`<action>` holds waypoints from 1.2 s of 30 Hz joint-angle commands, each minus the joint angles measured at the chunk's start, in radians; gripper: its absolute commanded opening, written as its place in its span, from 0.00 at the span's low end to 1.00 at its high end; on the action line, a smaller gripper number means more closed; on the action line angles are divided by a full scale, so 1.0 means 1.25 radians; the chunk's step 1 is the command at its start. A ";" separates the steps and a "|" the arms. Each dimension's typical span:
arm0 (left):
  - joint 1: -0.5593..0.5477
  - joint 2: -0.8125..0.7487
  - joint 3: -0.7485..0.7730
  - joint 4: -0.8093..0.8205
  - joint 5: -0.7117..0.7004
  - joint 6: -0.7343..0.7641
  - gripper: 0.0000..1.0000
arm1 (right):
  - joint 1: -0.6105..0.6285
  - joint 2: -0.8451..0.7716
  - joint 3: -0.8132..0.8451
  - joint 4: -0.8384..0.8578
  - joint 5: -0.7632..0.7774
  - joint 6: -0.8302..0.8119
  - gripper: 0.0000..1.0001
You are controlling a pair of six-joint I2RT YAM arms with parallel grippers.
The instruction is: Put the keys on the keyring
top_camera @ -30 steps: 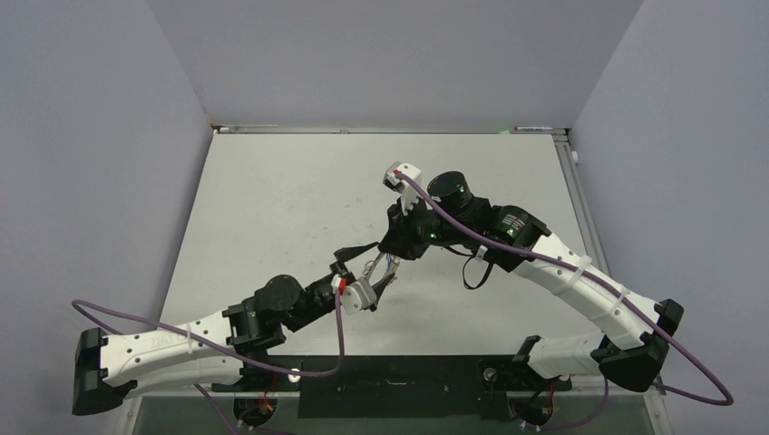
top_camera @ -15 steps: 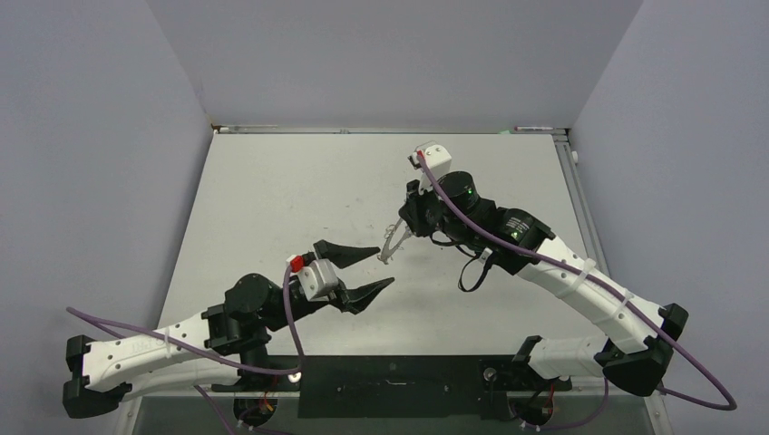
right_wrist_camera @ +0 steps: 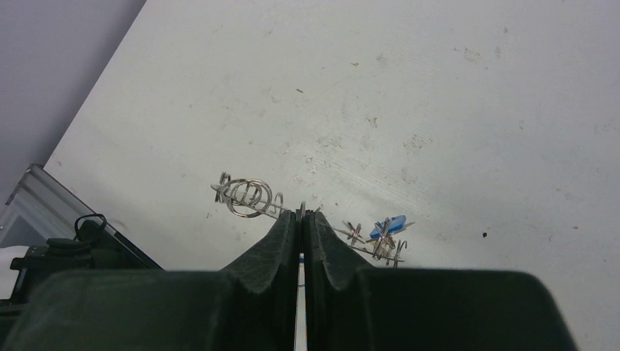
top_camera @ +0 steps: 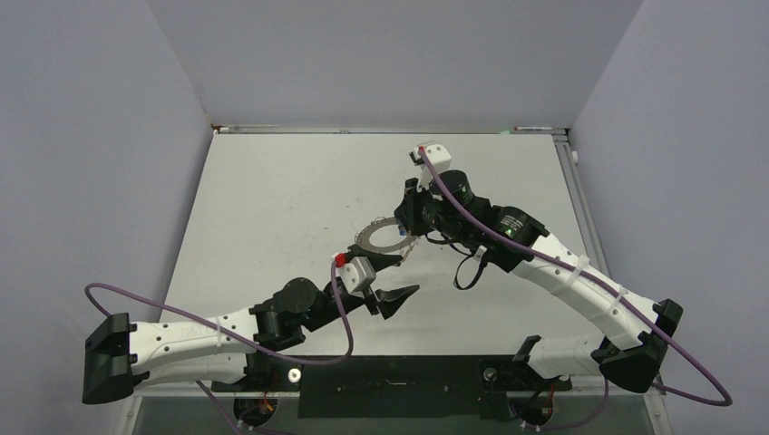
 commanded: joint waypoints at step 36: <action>0.149 0.012 -0.035 0.229 -0.003 0.047 0.24 | 0.027 -0.048 -0.006 0.126 -0.125 0.050 0.05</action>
